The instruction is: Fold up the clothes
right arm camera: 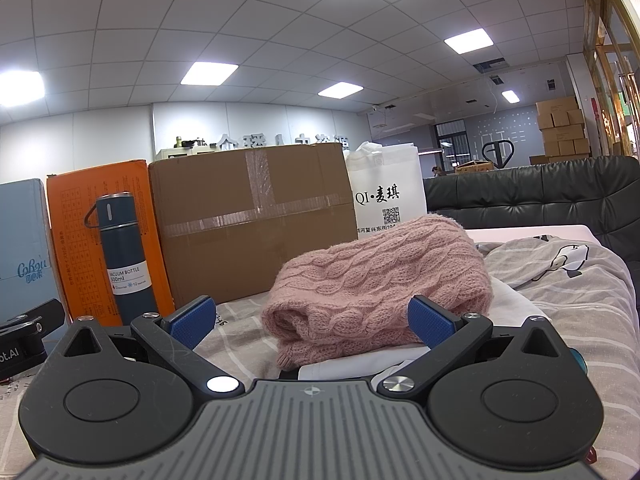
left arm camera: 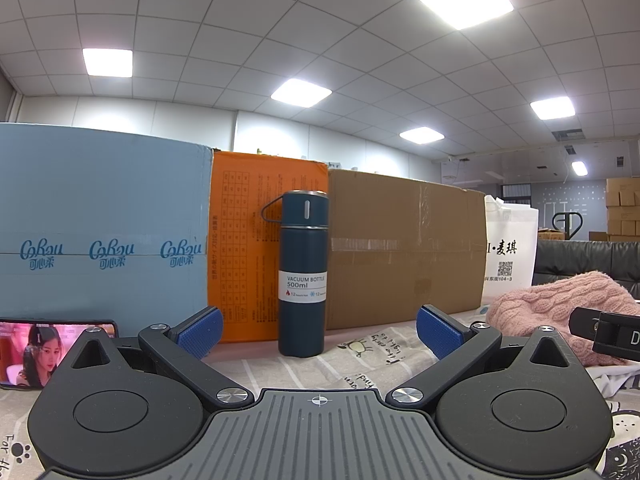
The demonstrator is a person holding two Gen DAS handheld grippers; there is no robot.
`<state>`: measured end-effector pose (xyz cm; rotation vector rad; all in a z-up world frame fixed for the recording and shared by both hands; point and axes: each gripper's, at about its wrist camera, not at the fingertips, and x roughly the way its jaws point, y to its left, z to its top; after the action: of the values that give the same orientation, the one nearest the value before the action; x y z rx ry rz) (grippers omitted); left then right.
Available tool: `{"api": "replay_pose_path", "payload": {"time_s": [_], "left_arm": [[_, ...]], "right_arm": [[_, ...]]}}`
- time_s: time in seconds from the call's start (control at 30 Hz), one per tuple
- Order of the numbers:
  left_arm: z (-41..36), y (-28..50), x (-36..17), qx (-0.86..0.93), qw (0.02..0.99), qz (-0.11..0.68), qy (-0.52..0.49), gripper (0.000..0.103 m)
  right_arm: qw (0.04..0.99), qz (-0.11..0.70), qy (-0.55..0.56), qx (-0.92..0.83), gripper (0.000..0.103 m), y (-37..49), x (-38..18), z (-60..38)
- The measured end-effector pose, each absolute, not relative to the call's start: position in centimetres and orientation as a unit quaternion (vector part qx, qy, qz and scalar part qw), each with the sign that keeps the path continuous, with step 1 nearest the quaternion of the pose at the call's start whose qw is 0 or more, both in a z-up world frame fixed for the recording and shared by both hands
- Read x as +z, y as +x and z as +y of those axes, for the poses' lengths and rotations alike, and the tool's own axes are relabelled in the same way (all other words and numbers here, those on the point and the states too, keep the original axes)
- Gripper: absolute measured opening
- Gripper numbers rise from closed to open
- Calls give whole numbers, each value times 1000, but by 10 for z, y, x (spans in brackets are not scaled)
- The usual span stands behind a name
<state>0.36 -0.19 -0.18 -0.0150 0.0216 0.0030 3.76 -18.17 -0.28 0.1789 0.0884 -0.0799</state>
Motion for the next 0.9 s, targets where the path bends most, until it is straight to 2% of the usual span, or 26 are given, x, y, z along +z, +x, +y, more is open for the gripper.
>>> {"api": "replay_pose_path", "payload": {"time_s": [0.9], "left_arm": [[-1, 2, -2, 2, 1000, 10, -8, 103]], "right_arm": [[994, 44, 89, -36, 103, 37, -2, -181]]}}
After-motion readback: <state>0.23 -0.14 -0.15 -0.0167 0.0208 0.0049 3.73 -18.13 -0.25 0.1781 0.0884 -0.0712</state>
